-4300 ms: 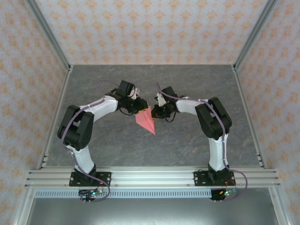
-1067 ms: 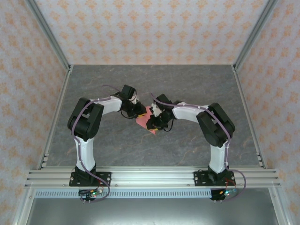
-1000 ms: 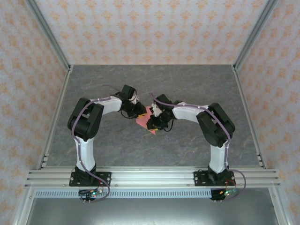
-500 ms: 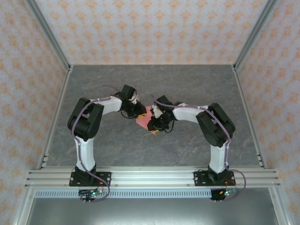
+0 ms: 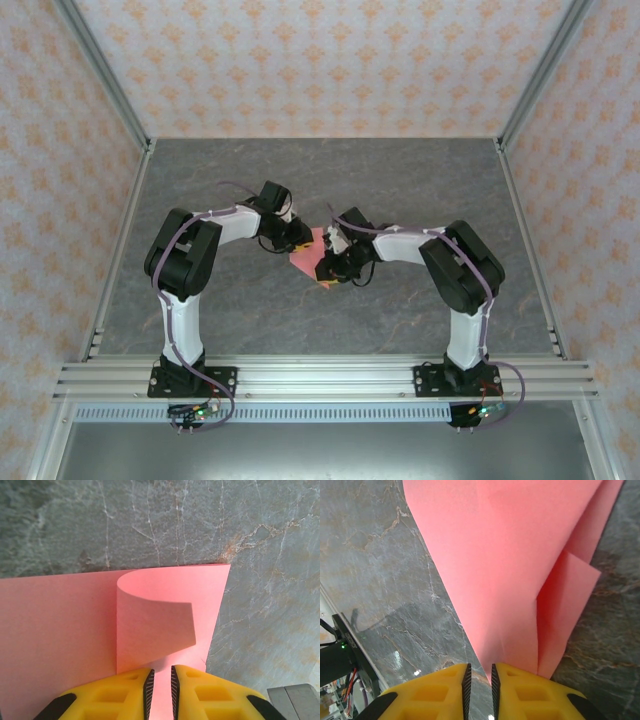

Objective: Fold a paper plane with a square sheet of paper (fold left side to right side)
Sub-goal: Fourth fold the wing at the center of the table.

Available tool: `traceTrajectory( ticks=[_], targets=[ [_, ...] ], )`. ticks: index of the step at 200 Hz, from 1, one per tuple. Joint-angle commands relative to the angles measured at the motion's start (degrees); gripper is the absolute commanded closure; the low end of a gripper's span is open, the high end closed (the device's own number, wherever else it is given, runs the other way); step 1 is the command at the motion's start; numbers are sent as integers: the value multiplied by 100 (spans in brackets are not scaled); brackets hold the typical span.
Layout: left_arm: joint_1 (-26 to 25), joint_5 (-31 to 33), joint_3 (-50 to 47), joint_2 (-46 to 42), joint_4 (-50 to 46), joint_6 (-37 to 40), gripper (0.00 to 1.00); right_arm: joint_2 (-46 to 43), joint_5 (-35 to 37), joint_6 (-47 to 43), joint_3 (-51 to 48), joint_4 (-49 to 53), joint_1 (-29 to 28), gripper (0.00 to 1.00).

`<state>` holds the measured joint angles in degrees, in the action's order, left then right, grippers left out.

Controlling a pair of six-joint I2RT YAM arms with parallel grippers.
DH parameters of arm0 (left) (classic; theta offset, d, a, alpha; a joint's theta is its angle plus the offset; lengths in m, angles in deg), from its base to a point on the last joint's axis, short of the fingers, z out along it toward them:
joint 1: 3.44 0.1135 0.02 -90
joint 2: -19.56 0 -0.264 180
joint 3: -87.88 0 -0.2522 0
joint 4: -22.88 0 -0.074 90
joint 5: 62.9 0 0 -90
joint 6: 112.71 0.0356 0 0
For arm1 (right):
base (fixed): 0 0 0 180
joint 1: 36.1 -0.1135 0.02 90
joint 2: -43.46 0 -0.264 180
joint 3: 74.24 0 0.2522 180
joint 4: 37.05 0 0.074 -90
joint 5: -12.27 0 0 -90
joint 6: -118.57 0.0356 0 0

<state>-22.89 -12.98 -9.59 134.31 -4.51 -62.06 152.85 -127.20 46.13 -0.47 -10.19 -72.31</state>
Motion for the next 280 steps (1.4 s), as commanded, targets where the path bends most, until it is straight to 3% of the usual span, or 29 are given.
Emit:
traceTrajectory(
  ticks=[1, 118, 179, 237, 280],
  targets=[
    [24, 422, -215, 134, -382, 42, 78, -32, -177, 168, -367, 547, -82, 78],
    [19, 430, -215, 132, -395, 59, 78, -293, -366, -49, -685, 932, -80, 81],
    [19, 386, -233, 90, -372, 68, 78, -1103, -220, 83, -194, 786, 116, 82],
    [8, 360, -248, 75, -325, 59, 77, -207, 453, 371, 578, 588, 149, 92],
    [1, 316, -213, 90, -296, 42, 77, 210, 443, 297, 603, 817, 123, 93]
  ],
)
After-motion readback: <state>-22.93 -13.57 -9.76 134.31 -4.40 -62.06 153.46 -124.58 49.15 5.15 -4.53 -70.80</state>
